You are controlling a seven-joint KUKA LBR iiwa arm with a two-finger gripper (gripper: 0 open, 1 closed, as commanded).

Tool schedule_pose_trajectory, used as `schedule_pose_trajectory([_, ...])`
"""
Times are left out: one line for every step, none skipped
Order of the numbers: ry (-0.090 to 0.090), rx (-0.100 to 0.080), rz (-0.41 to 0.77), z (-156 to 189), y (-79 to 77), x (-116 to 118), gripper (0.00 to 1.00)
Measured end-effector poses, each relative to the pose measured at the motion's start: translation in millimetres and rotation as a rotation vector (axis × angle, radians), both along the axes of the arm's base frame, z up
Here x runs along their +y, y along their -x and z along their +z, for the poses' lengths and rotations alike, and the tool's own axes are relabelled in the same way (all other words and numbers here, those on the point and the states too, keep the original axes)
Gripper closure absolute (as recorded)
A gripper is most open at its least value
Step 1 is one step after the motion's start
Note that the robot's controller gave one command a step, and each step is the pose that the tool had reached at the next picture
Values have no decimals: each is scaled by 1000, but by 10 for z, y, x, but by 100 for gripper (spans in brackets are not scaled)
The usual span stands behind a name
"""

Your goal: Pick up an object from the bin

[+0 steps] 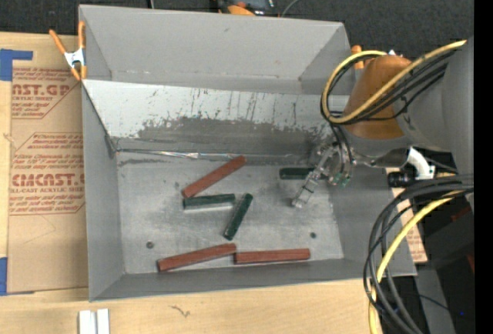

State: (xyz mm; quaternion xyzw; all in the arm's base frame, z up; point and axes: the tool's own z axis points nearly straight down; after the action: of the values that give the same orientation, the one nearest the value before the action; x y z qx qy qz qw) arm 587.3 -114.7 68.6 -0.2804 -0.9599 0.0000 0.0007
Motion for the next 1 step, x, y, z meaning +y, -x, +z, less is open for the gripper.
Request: schedule_pose_trajectory([1,-2,1,-4,-2,4,0])
